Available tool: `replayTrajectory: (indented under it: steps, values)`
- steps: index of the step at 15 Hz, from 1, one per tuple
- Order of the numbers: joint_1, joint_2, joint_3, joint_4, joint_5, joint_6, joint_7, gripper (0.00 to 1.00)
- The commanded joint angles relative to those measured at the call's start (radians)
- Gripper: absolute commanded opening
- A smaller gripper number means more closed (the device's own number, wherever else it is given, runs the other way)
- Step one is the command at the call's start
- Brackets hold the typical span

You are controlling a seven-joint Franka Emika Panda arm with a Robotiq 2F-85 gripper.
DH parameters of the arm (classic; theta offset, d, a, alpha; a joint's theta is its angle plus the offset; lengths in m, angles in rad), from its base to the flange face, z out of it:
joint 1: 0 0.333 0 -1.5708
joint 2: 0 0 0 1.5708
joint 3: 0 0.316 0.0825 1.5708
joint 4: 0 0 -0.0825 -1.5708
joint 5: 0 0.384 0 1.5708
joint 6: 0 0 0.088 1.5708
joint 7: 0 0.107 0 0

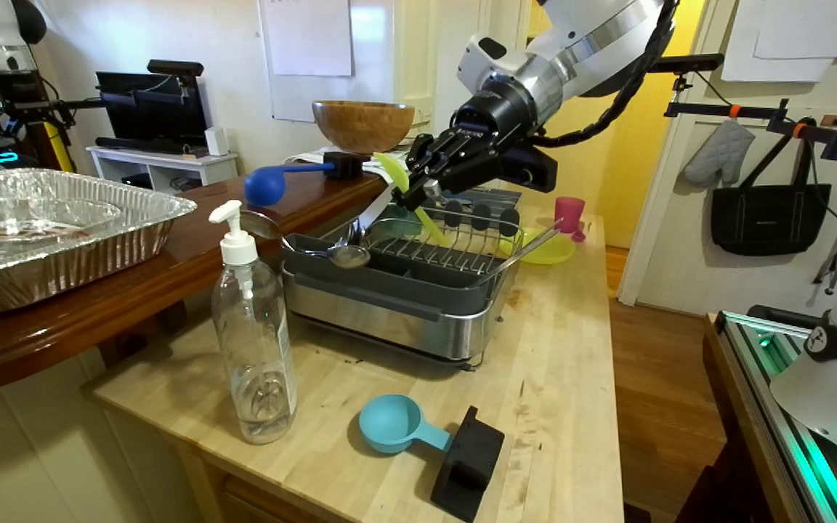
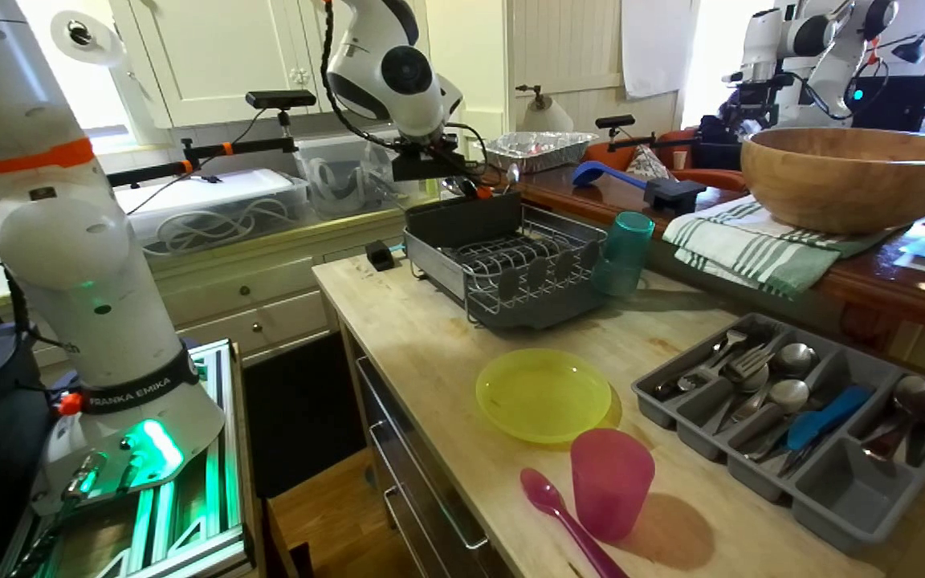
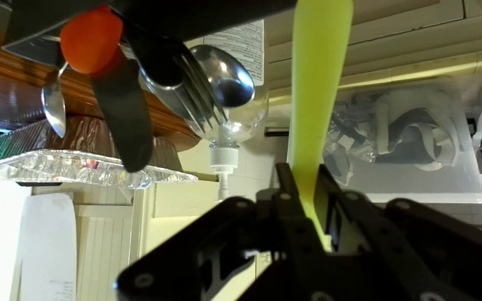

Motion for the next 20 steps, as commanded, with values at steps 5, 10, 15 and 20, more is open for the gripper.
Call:
replayTrajectory:
  steps: [5,10,15,20]
  values:
    - [-0.057,0.104,0.051,0.07,0.153,-0.021,-0.23,0.04]
    - [-0.064,0.15,0.056,0.1,0.195,-0.038,-0.309,0.04]
    - [-0.069,0.185,0.054,0.109,0.192,-0.063,-0.353,0.04]
    - [-0.069,0.193,0.054,0.111,0.186,-0.064,-0.375,0.04]
